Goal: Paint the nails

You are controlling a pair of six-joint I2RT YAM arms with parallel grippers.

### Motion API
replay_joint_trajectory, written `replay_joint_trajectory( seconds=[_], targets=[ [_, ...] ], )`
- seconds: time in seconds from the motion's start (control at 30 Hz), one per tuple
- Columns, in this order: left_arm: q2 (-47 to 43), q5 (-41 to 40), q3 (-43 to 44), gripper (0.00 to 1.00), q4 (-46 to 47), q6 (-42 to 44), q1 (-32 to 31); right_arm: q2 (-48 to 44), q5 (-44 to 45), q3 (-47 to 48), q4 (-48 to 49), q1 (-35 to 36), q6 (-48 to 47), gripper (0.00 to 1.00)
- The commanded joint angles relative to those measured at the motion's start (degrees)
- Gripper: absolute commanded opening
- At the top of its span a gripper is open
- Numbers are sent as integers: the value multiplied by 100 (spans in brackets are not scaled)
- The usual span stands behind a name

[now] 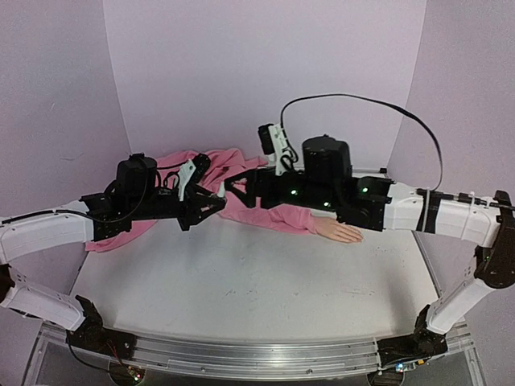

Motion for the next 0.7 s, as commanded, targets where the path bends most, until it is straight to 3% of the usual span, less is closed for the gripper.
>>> replay_joint_trajectory(
  seconds=[0.0, 0.23, 0.43, 0.53, 0.67],
  targets=[
    [176, 1743, 512, 0, 378, -172, 6, -688, -2359, -661, 901, -691, -447, 78],
    [870, 4812, 1096, 0, 401, -743, 2, -722, -4821, -1243, 2204, -1158, -169, 69],
    [1024, 5090, 1171, 0, 421, -849, -15, -392, -5603, -1300, 3397, -1162, 426, 59],
    [1033, 5094, 1165, 0, 430, -842, -20, -228, -5625, -1180, 3518, -1160, 565, 50],
    [1034, 5112, 1170, 0, 438, -846, -21, 20, -5768, -969, 3591, -1157, 658, 46]
  ],
)
